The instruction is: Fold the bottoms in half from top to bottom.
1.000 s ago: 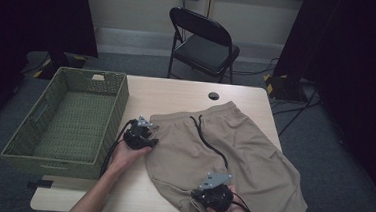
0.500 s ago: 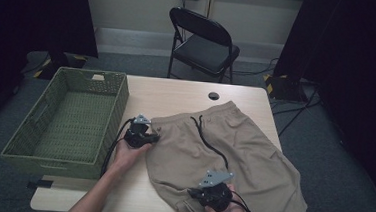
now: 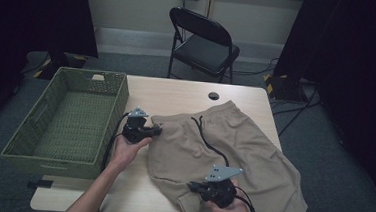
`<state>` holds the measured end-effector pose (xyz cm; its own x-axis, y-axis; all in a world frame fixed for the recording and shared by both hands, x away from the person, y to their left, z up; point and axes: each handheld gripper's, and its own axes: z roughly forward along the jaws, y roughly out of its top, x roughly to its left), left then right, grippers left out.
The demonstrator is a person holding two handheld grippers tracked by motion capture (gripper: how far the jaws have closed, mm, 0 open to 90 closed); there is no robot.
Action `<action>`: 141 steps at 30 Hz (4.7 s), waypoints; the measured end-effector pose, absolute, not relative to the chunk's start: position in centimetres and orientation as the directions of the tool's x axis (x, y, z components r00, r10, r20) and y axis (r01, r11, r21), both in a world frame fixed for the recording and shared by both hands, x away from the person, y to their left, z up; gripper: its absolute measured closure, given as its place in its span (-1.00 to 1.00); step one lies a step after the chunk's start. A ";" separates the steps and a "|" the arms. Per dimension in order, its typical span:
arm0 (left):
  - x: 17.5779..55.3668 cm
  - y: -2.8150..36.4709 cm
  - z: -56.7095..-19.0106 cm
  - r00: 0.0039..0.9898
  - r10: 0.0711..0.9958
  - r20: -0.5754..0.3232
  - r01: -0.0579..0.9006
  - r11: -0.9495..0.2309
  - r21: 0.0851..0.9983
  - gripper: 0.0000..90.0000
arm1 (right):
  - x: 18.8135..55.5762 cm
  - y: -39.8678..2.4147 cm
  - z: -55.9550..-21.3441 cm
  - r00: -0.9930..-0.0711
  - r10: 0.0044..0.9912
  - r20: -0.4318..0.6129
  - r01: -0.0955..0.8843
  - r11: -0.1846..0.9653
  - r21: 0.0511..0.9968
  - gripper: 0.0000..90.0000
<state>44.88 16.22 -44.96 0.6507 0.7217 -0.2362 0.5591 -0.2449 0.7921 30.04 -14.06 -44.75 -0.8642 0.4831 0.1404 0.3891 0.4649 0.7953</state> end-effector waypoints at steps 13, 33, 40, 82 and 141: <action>44.6 16.9 -42.8 0.661 0.703 -0.262 0.525 -0.183 0.831 0.94 | 29.7 -14.3 -42.5 -0.865 0.477 0.153 0.371 0.405 0.836 0.98; 44.8 18.4 -38.7 0.662 0.705 -0.253 0.483 -0.143 0.864 0.95 | 30.0 -13.6 -38.3 -0.889 0.444 0.111 0.283 0.344 0.895 0.98; 44.9 18.9 -37.5 0.656 0.711 -0.254 0.476 -0.128 0.870 0.95 | 30.3 -13.1 -36.7 -0.896 0.435 0.090 0.249 0.324 0.913 0.98; 45.2 23.7 -28.3 0.588 0.783 -0.203 0.414 -0.076 0.907 0.95 | 30.6 -7.2 -26.6 -0.947 0.319 -0.027 0.021 0.146 0.989 0.99; 45.1 12.4 -41.7 0.717 0.665 -0.211 0.494 -0.271 0.826 0.52 | 36.2 -27.4 -40.4 -0.630 0.765 0.131 0.426 0.200 0.882 0.98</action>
<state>45.09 12.42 -41.74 0.7166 0.6648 -0.2109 0.4943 -0.2707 0.8261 36.23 -27.41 -40.44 -0.6302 0.7654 0.1308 0.4260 0.1999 0.8824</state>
